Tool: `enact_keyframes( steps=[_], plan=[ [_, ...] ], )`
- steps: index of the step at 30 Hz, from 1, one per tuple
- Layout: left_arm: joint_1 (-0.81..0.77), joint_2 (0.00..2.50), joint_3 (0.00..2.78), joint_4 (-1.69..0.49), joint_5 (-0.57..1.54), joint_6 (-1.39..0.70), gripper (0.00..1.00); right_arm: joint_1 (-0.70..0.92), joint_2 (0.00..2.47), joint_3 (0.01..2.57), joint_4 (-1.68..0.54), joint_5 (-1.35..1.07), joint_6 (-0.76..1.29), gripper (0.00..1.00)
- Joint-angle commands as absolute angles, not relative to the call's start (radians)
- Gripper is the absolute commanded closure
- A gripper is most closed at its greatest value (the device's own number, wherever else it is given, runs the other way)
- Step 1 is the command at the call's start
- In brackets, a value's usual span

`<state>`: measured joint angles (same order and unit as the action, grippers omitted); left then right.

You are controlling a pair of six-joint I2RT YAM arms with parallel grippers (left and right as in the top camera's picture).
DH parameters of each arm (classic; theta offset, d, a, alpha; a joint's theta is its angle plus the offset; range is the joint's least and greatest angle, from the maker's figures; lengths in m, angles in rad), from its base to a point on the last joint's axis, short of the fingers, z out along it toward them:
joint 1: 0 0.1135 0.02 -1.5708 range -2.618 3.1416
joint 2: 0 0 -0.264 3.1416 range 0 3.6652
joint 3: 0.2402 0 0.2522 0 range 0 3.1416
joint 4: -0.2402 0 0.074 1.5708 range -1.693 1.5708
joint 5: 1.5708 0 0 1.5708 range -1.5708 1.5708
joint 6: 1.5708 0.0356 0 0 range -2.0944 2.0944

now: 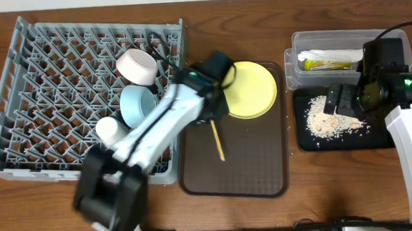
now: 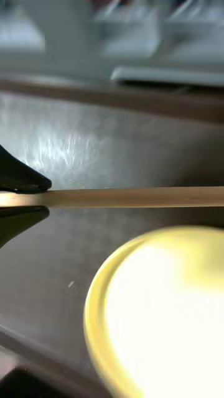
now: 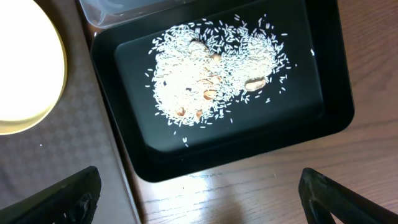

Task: Sort waste into correct bins and load items into the dishwasher
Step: 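Lower the chopstick into the rack and open the left gripper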

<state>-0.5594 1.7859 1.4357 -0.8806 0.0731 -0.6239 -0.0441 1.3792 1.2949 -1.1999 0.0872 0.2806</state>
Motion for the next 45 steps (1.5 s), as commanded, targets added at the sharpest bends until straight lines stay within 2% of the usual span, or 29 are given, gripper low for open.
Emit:
enact_keyframes(
  steps=[1,9,19,21,22,23,27,32,35,37,45],
  plan=[
    [-0.525,1.698,1.441,-0.896,0.059,-0.325,0.92,-0.047,1.374,1.309,-1.200,0.097,0.273,0.01],
    [-0.410,1.586,1.441,-0.934,0.058,0.020,0.92,-0.047,1.374,1.309,-1.201,0.097,0.273,0.01],
    [-0.295,1.623,1.431,-0.897,0.059,0.078,0.92,-0.047,1.374,1.309,-1.201,0.097,0.273,0.01],
    [-0.287,1.636,1.431,-0.893,0.059,0.078,0.83,-0.047,1.374,1.309,-1.201,0.097,0.273,0.01],
    [-0.286,1.640,1.431,-0.892,0.059,0.078,0.69,-0.047,1.374,1.309,-1.201,0.097,0.273,0.01],
    [-0.286,1.641,1.431,-0.889,0.059,0.078,0.59,-0.047,1.374,1.309,-1.201,0.097,0.273,0.01],
    [-0.286,1.642,1.431,-0.868,0.059,0.073,0.43,-0.047,1.374,1.309,-1.201,0.097,0.273,0.01],
    [-0.287,1.642,1.431,-0.840,0.077,-0.029,0.40,-0.047,1.374,1.309,-1.201,0.097,0.273,0.01],
    [-0.287,1.642,1.431,-0.815,0.183,-0.087,0.37,-0.047,1.374,1.309,-1.200,0.097,0.273,0.01],
    [-0.295,1.643,1.431,-0.783,0.259,-0.088,0.37,-0.047,1.374,1.309,-1.200,0.097,0.273,0.01],
    [-0.446,1.680,1.431,-0.645,0.234,-0.007,0.35,-0.047,1.374,1.309,-1.197,0.097,0.273,0.01]
  ],
)
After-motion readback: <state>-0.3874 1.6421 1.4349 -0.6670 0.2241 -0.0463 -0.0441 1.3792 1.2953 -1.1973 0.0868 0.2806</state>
